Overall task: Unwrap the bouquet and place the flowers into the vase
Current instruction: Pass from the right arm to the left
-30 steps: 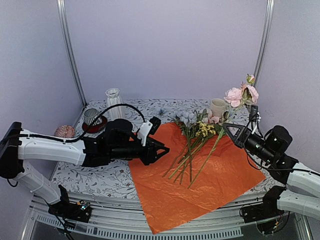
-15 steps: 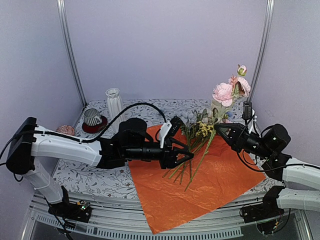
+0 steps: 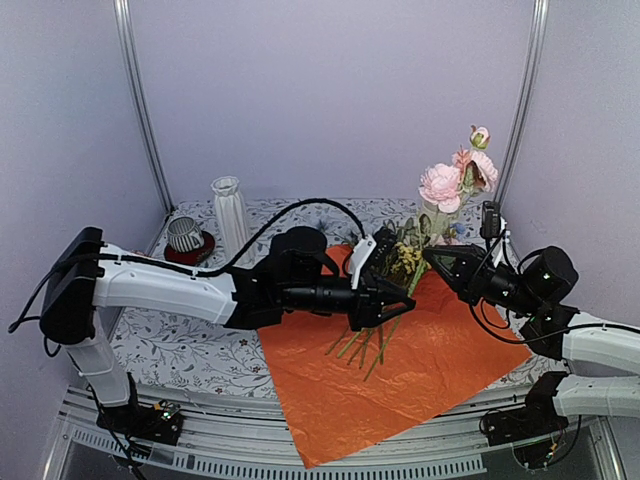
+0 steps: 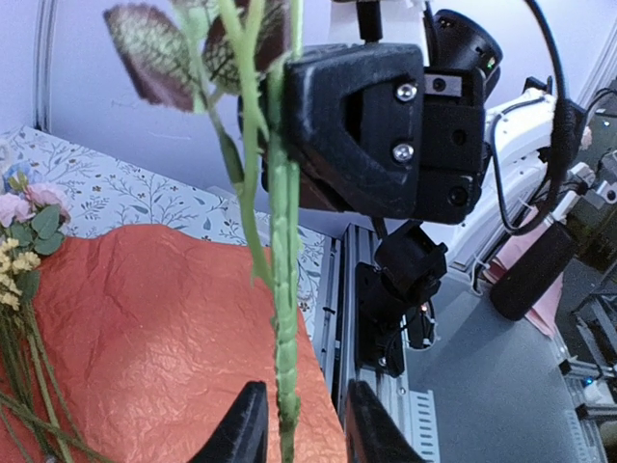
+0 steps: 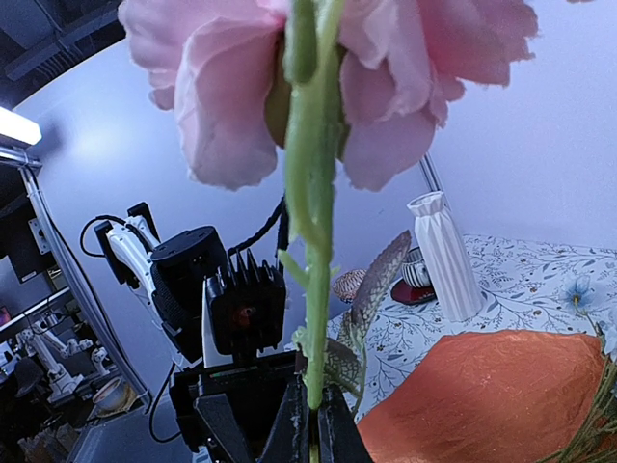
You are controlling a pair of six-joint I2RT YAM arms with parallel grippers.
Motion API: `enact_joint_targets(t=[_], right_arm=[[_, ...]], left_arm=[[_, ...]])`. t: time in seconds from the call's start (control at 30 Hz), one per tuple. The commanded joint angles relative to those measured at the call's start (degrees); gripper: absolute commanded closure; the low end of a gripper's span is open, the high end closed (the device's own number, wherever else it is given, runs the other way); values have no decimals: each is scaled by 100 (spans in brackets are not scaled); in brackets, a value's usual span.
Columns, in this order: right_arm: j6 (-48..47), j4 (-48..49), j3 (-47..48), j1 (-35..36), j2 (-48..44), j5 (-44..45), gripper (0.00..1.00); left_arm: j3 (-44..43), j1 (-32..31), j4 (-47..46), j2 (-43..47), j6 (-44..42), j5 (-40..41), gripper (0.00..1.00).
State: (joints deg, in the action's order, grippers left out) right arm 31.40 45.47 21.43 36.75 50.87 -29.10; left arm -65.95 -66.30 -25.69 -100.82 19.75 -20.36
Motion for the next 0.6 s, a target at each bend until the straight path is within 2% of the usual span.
enact_joint_targets(t=[0.0,0.13,0.23,0.33,0.37,0.53,0.57], right_arm=[[-51,309,97,59,39,-32,97],[-27,356,71,88,85,-35,97],[-3,361,58,97,116,-41,97],[-14,358,18,96,122,6,85],[-26,349,-1,95,105,34,82],[-202,92,-138,95,-132,488,56],[-252,-1,-165,102,-196,612,55]], left_arm=[[-291,-98,0,-170,-7,-180,73],[-453,-87,98,-315,7,-214,80],[-481,-93,147,-368,0,-184,91],[-423,-91,164,-317,3,-26,100],[-369,-88,158,-271,-10,51,100],[38,-72,33,94,-58,520,100],[115,-49,29,187,-66,627,100]])
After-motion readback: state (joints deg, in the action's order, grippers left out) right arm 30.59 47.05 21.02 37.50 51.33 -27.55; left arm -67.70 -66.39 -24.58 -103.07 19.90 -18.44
